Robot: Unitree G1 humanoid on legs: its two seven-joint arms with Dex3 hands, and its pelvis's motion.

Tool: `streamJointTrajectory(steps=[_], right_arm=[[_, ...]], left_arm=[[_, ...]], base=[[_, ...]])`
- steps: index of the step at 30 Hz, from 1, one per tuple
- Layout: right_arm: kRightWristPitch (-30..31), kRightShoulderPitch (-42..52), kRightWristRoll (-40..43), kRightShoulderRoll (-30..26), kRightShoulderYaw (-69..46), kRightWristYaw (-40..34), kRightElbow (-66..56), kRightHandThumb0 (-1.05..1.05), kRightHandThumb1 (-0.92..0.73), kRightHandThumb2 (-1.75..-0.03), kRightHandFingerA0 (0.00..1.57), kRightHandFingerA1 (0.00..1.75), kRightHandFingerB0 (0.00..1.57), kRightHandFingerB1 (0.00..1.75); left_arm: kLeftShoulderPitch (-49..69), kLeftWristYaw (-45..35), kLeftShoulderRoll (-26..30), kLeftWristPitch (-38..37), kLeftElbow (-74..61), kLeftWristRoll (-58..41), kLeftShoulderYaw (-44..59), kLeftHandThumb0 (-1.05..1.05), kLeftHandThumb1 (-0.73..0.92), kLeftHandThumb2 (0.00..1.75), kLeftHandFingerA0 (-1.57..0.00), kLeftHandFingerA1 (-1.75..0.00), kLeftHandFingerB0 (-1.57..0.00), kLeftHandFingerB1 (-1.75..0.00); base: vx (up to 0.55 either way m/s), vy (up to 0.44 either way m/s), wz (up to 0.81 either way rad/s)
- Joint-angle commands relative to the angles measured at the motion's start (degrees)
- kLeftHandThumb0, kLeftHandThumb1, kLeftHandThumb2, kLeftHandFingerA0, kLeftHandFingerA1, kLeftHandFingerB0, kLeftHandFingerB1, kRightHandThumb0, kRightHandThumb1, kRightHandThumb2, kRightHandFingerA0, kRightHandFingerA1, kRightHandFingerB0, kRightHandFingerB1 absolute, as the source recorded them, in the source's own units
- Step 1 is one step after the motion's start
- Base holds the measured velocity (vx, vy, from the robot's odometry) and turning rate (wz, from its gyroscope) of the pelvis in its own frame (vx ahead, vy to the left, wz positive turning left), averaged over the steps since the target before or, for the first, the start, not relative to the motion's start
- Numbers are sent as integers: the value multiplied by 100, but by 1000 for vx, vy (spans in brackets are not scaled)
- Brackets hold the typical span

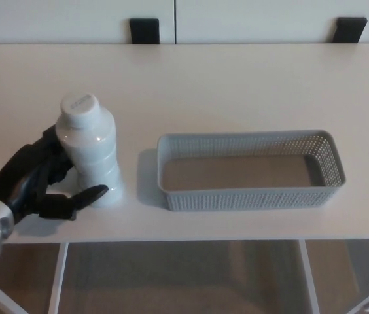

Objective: The robot walk up to a desk on which a bottle is kept on the left hand side and a container is kept on the right hand side. The robot uses its left hand to pick up the bottle and places it in the container.

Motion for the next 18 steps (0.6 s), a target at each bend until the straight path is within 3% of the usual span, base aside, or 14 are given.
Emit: streamJointTrajectory(steps=[1,7,10,11,12,13,14,15,16,17,18], right_arm=[[68,-8,-18,-66,10,-81,-58,-13,-32,-82,54,70,24,54],[93,-52,-26,-52,50,-168,-145,-14,-30,-80,56,71,26,55],[120,-138,-14,-74,54,-158,-48,-14,-31,-81,56,71,25,54],[144,-167,-8,-45,67,-187,-58,-17,-47,-53,61,61,37,41],[151,-173,-7,-36,70,-196,-64,-17,-47,-53,61,61,37,41],[150,-166,-61,-8,126,-227,-92,-13,-31,-81,55,70,25,54],[143,-156,-79,14,170,-205,-113,-14,-32,-82,54,70,22,53],[143,-156,-79,14,170,-205,-113,-14,-32,-82,54,70,22,53],[139,-165,-67,35,200,-173,-136,-14,-32,-82,56,71,23,54],[140,-175,-61,44,209,-172,-146,-14,-32,-82,56,71,23,54],[203,-196,-34,62,214,-234,-237,-14,-31,-81,57,71,24,54]], left_arm=[[-113,117,-48,57,-102,408,-308,-67,40,81,0,-14,0,-13],[-604,226,-395,413,332,240,-327,-65,39,80,0,-16,0,-13],[-882,517,-659,746,558,200,-245,-63,41,79,-1,-26,0,-16],[-1013,845,-803,921,660,253,-164,-63,44,77,-30,-47,-3,-19],[-1043,920,-836,952,687,275,-140,-63,44,77,-30,-47,-3,-19],[-1243,1576,-1006,1114,904,482,-52,-33,68,63,-86,-48,-29,-32],[-1493,2020,-1116,1061,1286,566,49,-17,85,66,-123,-85,-73,-46],[-1493,2020,-1116,1061,1286,566,49,-17,85,66,-123,-85,-73,-46],[-1759,2287,-1172,880,1731,564,160,-17,87,65,-117,-108,-82,-52],[-1842,2364,-1184,822,1865,560,197,-17,87,65,-117,-108,-82,-52],[-2001,2434,-1183,766,2055,548,235,-14,71,80,-110,-132,-88,-92]], base=[[0,0,0],[0,0,0],[0,0,0],[0,0,0],[0,0,0],[0,0,0],[0,0,0],[0,0,0],[0,0,0],[0,0,0],[0,0,0]])
